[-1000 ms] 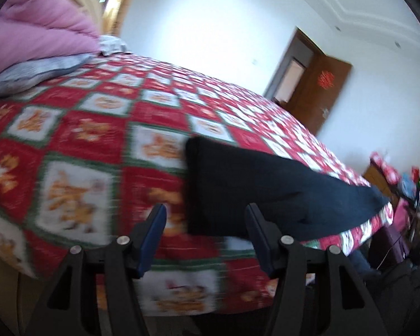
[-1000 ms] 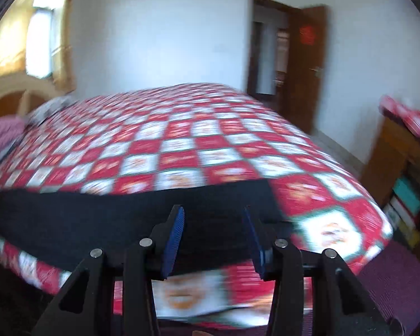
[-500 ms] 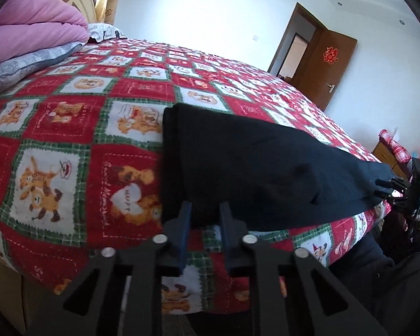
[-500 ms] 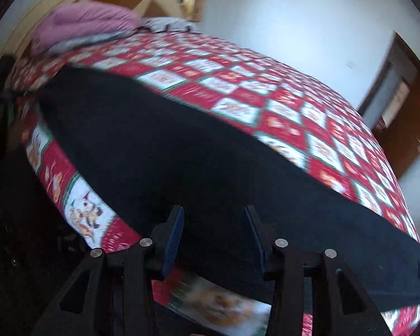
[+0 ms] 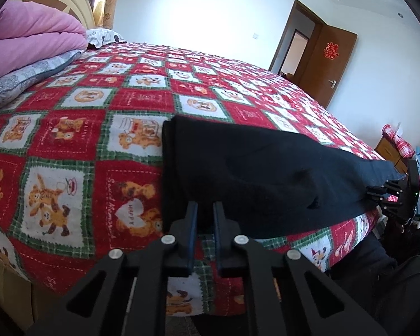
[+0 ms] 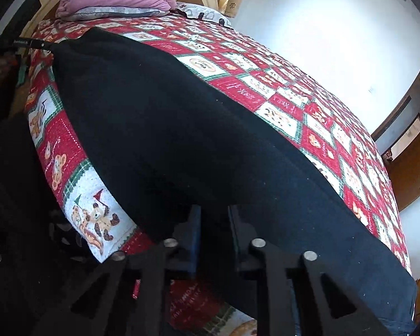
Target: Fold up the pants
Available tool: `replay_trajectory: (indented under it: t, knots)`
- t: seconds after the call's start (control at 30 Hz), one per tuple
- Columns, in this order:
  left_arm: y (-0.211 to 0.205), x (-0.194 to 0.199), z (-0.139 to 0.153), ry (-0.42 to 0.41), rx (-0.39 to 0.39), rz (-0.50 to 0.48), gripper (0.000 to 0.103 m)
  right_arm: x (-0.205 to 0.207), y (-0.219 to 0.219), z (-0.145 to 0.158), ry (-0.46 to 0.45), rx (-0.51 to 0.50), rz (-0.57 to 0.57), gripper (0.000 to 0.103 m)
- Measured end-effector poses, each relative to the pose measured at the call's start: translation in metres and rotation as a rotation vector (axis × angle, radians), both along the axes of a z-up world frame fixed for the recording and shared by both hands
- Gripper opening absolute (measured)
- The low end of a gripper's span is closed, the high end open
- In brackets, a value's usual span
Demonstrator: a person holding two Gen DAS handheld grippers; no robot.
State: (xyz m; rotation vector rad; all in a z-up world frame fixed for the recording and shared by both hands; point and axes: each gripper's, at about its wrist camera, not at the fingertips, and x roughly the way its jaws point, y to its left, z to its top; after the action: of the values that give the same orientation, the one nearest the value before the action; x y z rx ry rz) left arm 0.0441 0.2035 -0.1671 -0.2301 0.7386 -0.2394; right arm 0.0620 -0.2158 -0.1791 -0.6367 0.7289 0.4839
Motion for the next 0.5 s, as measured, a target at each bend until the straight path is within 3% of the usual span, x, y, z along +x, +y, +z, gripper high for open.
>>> replay_trajectory:
  t: [0.17,0.5]
  knots:
    - [-0.001,0.001,-0.002,0.009,-0.003,-0.001,0.011,-0.001,-0.001,0.005,0.014,0.032,-0.004,0.004]
    - [0.004,0.003,0.005,0.013,0.014,0.001,0.01,-0.018,-0.009,0.043,0.009,0.158,-0.016,0.003]
